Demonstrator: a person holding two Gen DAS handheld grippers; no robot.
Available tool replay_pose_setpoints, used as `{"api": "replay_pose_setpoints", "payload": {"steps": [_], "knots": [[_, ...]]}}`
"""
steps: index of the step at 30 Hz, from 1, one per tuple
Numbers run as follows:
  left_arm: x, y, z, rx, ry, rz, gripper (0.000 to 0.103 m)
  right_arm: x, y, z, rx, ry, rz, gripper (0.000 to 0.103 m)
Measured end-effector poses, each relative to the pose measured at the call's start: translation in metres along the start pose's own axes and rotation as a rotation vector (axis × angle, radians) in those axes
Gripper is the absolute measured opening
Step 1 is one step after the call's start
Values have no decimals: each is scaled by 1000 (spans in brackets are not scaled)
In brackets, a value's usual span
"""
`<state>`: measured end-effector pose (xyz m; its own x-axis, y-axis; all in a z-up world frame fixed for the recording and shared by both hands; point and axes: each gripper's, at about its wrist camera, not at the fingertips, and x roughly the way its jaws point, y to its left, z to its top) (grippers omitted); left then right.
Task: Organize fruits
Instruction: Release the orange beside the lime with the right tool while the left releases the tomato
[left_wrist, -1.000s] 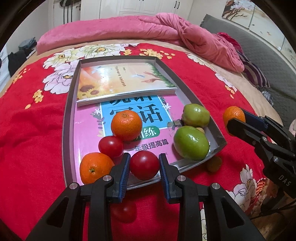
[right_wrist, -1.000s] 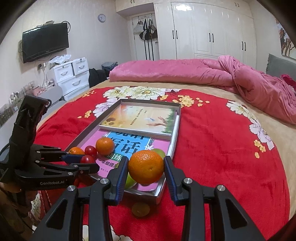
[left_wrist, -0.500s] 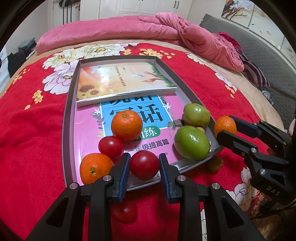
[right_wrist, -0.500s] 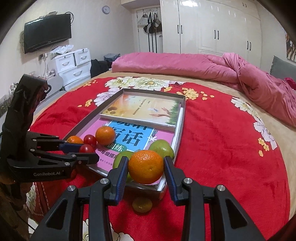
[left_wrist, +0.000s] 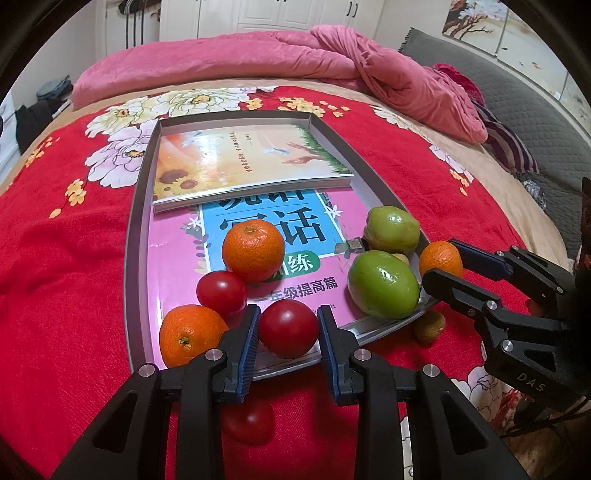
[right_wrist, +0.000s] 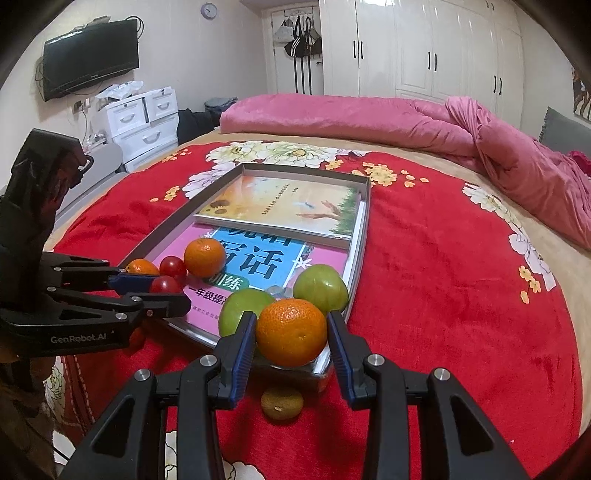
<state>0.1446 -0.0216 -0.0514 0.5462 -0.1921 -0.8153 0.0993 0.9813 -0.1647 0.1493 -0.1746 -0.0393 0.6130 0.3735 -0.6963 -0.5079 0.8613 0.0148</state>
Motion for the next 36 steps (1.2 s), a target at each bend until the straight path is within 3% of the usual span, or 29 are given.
{"api": "replay_pose_setpoints", "payload": {"steps": [11, 24, 36], "knots": [[0, 0, 0, 0, 0, 0, 32, 0, -3, 0, 19, 2, 2, 42], [-1, 1, -1, -1, -2, 1, 32, -10, -2, 1, 22, -28, -3, 61], [-6, 1, 0, 1, -14, -4, 34, -12, -2, 1, 25, -33, -11, 62]]}}
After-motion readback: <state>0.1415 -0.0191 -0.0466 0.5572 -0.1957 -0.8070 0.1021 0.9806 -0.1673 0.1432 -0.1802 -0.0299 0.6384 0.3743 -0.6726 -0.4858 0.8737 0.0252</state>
